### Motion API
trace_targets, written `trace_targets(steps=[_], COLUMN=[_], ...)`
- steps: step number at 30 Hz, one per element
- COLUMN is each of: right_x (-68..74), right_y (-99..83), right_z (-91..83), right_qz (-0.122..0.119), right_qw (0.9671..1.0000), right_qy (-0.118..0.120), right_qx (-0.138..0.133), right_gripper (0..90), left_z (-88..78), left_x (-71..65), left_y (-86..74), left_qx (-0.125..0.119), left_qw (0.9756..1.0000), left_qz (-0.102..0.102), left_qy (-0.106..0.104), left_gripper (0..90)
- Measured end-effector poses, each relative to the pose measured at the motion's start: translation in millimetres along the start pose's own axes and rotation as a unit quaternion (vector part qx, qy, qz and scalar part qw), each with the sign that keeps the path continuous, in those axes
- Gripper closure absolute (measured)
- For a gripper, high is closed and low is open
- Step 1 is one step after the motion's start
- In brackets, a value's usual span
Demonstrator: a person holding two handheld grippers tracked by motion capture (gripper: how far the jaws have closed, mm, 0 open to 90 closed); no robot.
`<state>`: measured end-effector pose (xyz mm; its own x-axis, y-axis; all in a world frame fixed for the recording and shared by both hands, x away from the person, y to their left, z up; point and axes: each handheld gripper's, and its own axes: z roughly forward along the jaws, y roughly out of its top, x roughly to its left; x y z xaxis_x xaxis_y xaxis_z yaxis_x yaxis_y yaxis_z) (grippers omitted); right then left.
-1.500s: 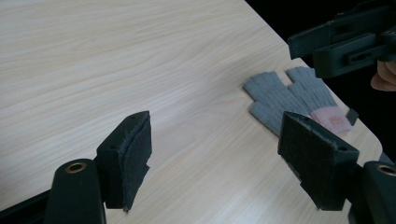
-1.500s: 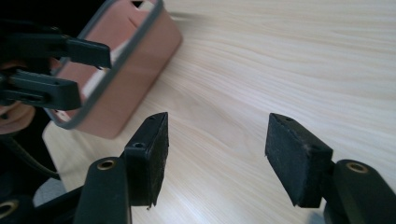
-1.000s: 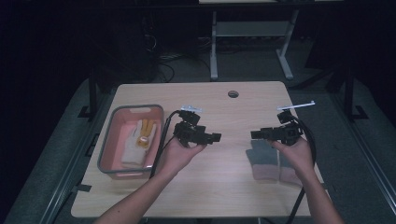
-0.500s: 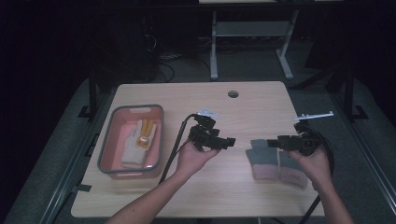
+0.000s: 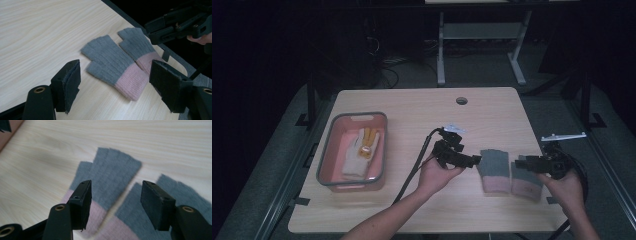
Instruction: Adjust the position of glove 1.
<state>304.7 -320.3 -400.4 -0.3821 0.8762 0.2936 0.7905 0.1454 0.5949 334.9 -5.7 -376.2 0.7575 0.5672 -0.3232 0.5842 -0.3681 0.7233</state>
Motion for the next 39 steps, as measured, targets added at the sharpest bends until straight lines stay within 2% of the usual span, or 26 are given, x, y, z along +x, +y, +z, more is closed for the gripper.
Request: trace_targets(steps=[8,15,19,23,26,28,31,39], right_x=[-11.0,-16.6,-16.9,-13.6,-14.6,-15.9,-17.9,-22.8], right_y=[-16.3,-28.4,-31.7,-34.2,-36.8,-39.9,-42.4,-44.3], right_z=[0.9,8.6,13.9,22.8,26.0,26.8,26.7,25.6], right_qz=[-0.001,-0.006,-0.014,-0.032,-0.028,-0.018,-0.016,0.018], right_qw=[0.9996,0.9982,0.9965,0.9921,0.9928,0.9942,0.9952,0.9968], right_qy=[-0.022,-0.04,-0.056,-0.082,-0.082,-0.079,-0.075,-0.057], right_qx=[0.016,0.043,0.061,0.089,0.083,0.071,0.061,0.053], right_gripper=[46.9,50.0,51.6,53.9,56.6,61.0,66.6,81.0], left_z=[12.6,19.9,22.3,23.1,22.0,20.3,17.9,14.5], left_x=[-7.5,-15.3,-17.8,-19.5,-18.8,-17.6,-15.9,-11.9], left_y=[-3.1,-7.4,-12.6,-16.8,-18.5,-18.9,-19.0,-20.5], left_qx=[0.001,0.001,-0.001,0.002,0.002,0.003,-0.002,-0.003], left_qw=[1.0,0.9999,0.9999,0.9998,0.9998,0.9999,0.9999,1.0], left_qz=[0.006,0.017,0.013,0.015,0.016,0.011,0.012,0.007], left_qy=[0.001,-0.002,-0.006,-0.01,-0.008,-0.008,-0.005,0.003], left_gripper=[23.2,23.0,22.9,22.7,22.7,22.5,22.5,22.6])
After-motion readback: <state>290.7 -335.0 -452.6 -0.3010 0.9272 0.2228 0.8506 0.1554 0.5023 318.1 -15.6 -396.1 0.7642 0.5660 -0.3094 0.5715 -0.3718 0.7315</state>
